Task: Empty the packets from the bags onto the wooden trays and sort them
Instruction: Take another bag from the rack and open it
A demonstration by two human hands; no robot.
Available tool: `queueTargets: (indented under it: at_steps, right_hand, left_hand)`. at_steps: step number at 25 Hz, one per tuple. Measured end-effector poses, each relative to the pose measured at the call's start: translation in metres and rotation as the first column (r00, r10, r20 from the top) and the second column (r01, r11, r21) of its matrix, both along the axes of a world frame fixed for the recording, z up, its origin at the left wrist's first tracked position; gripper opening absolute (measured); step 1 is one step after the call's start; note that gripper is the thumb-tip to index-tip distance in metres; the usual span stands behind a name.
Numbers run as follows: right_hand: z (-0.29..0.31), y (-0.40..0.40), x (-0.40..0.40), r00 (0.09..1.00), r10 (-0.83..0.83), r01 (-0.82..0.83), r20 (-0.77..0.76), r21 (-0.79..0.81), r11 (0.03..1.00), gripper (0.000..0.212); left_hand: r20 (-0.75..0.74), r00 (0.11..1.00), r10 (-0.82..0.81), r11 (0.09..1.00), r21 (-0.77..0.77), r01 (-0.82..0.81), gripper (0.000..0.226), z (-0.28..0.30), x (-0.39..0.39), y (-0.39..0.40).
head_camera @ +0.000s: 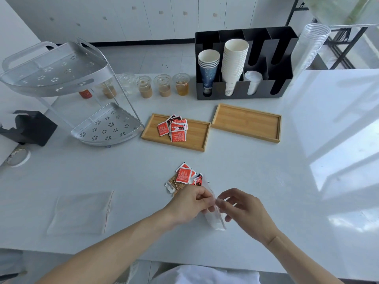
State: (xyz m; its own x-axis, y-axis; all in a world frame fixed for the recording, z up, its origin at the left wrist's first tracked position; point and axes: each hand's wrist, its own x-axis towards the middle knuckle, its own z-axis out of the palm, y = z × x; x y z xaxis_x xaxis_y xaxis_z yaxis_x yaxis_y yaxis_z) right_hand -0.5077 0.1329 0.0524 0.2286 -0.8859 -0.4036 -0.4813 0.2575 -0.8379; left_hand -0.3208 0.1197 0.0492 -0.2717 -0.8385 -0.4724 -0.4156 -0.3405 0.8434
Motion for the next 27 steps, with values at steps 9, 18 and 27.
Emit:
queueTargets:
  at_steps: [9,18,27]
  right_hand:
    - [-0.003,-0.012,-0.001,0.989,0.014,-0.05,0.146,0.249,0.967,0.025]
    - [-0.004,-0.01,0.003,0.977,0.171,-0.173,-0.125,-0.006,0.985,0.014]
    - [0.003,-0.022,-0.015,0.907,0.088,-0.192,-0.413,-0.22,0.956,0.022]
  left_hand:
    - [0.091,0.983,-0.159,0.981,-0.097,0.168,0.011,-0.006,0.005,-0.002]
    - [0.307,0.934,-0.183,0.956,-0.167,0.242,0.021,0.002,-0.006,0.003]
    - [0.524,0.848,-0.081,0.92,-0.287,0.265,0.026,0.016,0.009,-0.009]
